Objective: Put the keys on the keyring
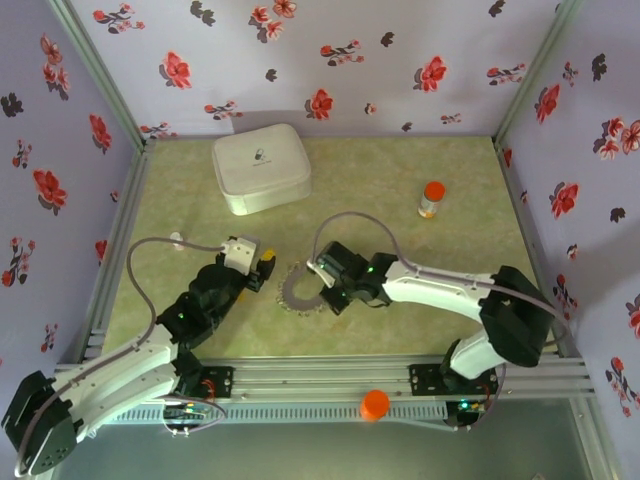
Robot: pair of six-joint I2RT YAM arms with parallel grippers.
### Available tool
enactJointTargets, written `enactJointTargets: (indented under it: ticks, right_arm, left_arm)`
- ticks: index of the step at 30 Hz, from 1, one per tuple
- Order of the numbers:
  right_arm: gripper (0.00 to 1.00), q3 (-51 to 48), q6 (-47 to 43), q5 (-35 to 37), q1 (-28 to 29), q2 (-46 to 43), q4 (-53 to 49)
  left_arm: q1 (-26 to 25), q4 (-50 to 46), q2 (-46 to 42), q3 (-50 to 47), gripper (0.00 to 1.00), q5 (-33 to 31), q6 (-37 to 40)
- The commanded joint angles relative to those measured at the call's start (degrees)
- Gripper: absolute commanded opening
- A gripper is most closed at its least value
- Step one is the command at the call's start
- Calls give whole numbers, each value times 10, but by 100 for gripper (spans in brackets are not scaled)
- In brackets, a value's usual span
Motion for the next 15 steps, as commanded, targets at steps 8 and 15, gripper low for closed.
enactJointTargets:
  ticks: [8, 15]
  right_arm:
    - [0, 6, -112, -96, -62, -81, 151]
    - [0, -36, -171, -202, -81, -146, 237]
  left_arm:
    - [5, -118, -13, 98, 58, 121, 101]
    - [5, -147, -15, 120, 47, 224, 138]
